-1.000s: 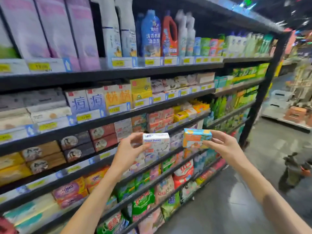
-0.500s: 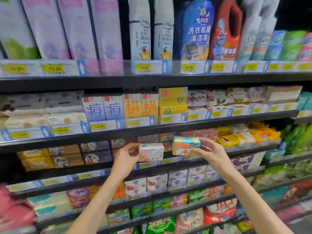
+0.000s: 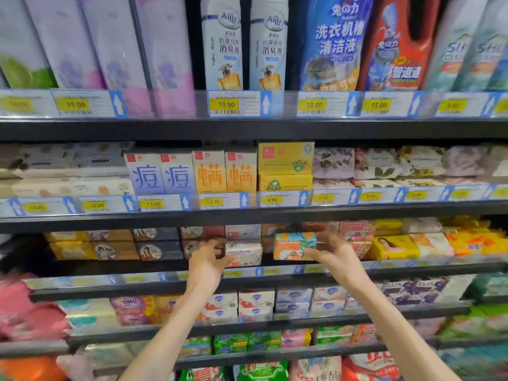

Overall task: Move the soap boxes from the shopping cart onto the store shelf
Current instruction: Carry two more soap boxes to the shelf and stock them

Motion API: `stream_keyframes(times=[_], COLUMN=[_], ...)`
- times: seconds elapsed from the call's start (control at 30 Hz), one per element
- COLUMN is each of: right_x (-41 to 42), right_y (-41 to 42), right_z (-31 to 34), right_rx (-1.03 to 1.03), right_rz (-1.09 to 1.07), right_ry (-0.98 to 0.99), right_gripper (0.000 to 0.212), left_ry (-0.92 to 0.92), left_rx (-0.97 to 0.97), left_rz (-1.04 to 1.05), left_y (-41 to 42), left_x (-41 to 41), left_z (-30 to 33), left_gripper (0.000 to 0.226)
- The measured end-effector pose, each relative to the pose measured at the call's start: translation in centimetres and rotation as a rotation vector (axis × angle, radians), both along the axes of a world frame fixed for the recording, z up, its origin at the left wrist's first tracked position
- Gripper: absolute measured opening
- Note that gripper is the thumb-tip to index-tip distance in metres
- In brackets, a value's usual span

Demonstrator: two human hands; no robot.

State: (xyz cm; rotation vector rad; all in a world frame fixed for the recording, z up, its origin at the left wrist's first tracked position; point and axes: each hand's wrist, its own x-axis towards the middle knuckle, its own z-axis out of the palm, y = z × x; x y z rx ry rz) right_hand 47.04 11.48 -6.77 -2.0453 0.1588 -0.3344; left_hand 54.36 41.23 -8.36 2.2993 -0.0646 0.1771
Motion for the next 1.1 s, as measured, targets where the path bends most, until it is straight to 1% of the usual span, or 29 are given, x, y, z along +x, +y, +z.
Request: stream_keyframes(times=[0.1, 0.27, 0.4, 0.57, 0.77, 0.87, 0.93, 1.1], right_x=[0.4, 0.7, 0.8, 1.1, 1.3, 1.2, 1.2, 1.9], right_y=[0.0, 0.9, 1.8, 3.2, 3.5, 4.1, 4.6, 4.9], right_z=[-0.6, -0.8, -0.9, -1.6, -2.7, -2.7, -2.4, -2.3], right_rx=[-0.014, -0.074, -0.15, -0.216, -0.341, -0.339, -0.312, -0.18], right_rz=[0.012, -0.013, -0.034, -0.041, -0.087, -0.127, -0.156, -0.186], right_ry=[0.015, 0.021, 0.015, -0.002, -0.05, -0.074, -0.051, -0.002], right_gripper=[0.048, 0.049, 0.051, 0.039, 0.04, 0.042, 0.043, 0.035], left_ry=[-0.047, -0.076, -0.085, -0.087, -0.108, -0.114, -0.103, -0.102], left_rx=[0.089, 0.076, 0.075, 0.1, 0.089, 0.085, 0.092, 0.101], left_rz=[0.043, 0.069, 0.059, 0.05, 0.037, 0.034, 0.035, 0.037], left_y=[-0.4, -0.6, -0.5, -0.4, -0.4, -0.5, -0.4, -0.6], left_x=[-0.2, -0.4, -0.3, -0.3, -0.4, -0.4, -0.2, -0.3], left_z=[-0.3, -0.5, -0.5, -0.4, -0.4, -0.4, -0.4, -0.2], left_gripper=[0.044, 0.035, 0.035, 0.032, 0.031, 0.032, 0.033, 0.033])
